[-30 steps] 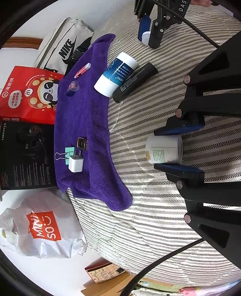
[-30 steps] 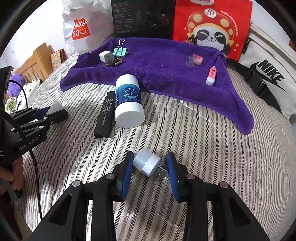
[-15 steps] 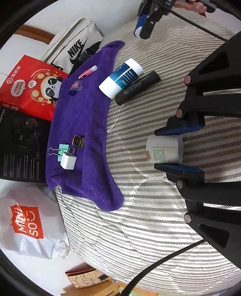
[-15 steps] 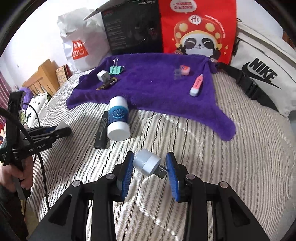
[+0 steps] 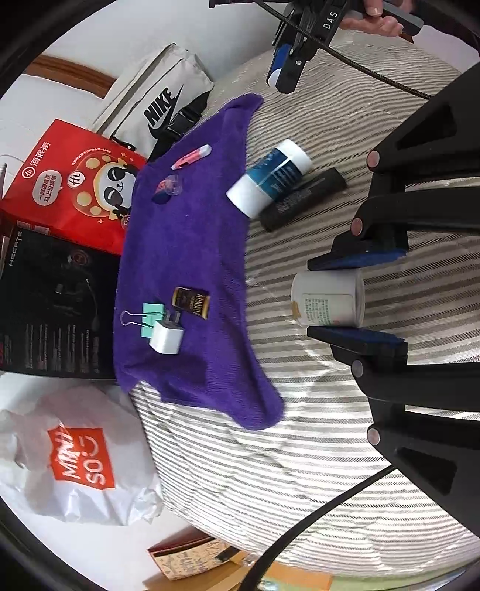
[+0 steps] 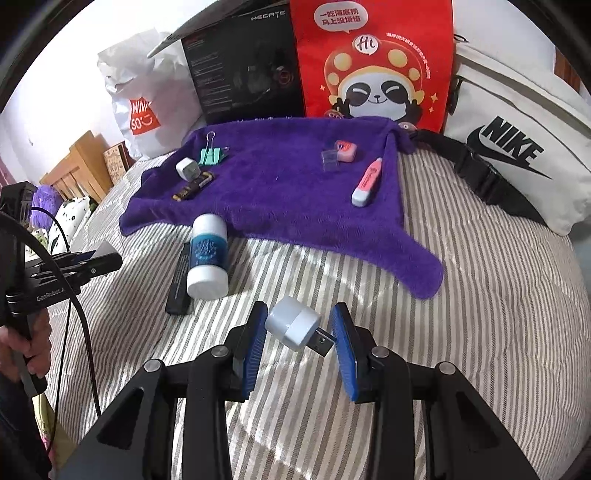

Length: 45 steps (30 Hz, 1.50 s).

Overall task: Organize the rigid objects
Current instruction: 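Carry the white jar toward the towel with the left tool while the right tool carries the USB plug, then lower the USB plug onto the towel beside the clear box and open the right tool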

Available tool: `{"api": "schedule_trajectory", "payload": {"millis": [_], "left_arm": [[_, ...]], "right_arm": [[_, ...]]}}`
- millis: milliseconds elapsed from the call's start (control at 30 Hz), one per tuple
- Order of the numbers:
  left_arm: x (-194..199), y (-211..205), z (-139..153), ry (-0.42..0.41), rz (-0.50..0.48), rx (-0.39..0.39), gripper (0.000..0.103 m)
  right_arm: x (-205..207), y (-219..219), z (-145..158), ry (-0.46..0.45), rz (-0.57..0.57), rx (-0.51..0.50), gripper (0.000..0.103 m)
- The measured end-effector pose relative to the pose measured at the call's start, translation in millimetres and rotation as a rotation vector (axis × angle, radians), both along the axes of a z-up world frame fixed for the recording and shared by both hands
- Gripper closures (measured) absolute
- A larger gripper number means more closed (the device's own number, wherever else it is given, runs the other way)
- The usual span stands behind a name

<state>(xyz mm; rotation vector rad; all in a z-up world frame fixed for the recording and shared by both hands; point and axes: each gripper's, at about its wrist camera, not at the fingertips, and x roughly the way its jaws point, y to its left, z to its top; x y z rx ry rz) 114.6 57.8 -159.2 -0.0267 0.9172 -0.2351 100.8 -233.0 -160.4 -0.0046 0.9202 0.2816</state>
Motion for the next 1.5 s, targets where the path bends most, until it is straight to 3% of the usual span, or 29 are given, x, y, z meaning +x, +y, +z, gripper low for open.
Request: {"api": "schedule_trajectory", "payload": {"millis": [433, 833, 1300, 1500], "left_arm": [[29, 8, 28, -0.030, 0.019, -0.008, 0.076], [60, 15, 33, -0.028, 0.038, -0.004, 0.076], [79, 37, 24, -0.009, 0.074, -0.024, 0.076], [80, 42, 22, -0.006, 0.077, -0.034, 0.076]], "right_arm": [[28, -2, 13, -0.030, 0.003, 0.005, 0.067], [91, 0, 25, -0.056, 0.005, 0.005, 0.067], [155, 24, -14, 0.016, 0.036, -0.090, 0.067], [167, 24, -21, 0.025, 0.029, -0.080, 0.067]]}}
